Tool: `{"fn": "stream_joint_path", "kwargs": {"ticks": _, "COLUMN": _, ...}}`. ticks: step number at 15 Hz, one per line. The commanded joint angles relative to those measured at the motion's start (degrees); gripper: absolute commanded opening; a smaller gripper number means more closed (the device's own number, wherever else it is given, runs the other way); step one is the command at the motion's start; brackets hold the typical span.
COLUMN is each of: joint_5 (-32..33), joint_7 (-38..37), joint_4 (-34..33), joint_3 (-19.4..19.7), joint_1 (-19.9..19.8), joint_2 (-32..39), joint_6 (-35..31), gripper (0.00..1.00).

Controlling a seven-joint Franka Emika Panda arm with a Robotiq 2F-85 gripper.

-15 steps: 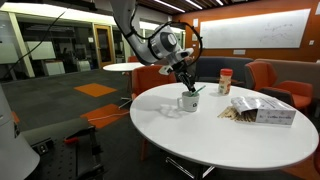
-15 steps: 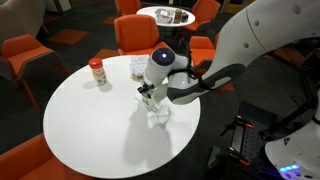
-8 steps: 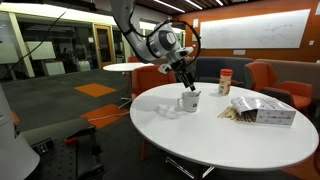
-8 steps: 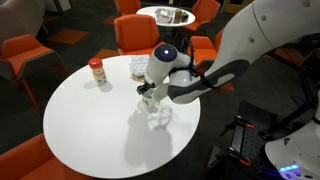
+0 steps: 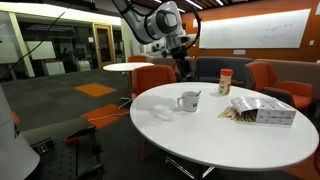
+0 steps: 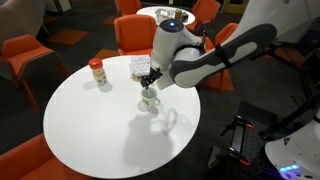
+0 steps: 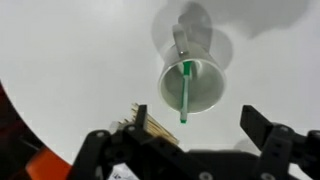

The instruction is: Pick up the pen and put it in the white mug

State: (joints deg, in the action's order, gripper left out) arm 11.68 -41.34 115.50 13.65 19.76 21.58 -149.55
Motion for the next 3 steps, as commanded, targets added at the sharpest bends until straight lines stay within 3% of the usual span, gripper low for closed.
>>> {"fn": "stream_joint_path", "kwargs": {"ticks": 1, "joint_5": -0.8, "joint_7": 3.13, "joint_4": 1.01, "joint_3": -3.65, "joint_1": -4.01, "joint_2": -4.53, "joint_6": 6.29, "gripper": 1.0}}
{"fn": "stream_joint_path", "kwargs": {"ticks": 3, "joint_5": 0.37, "joint_7": 4.58, "joint_4": 1.36, "joint_3": -4.93, "joint_1": -5.47, "joint_2": -6.13, "joint_6": 7.43, "gripper": 1.0}}
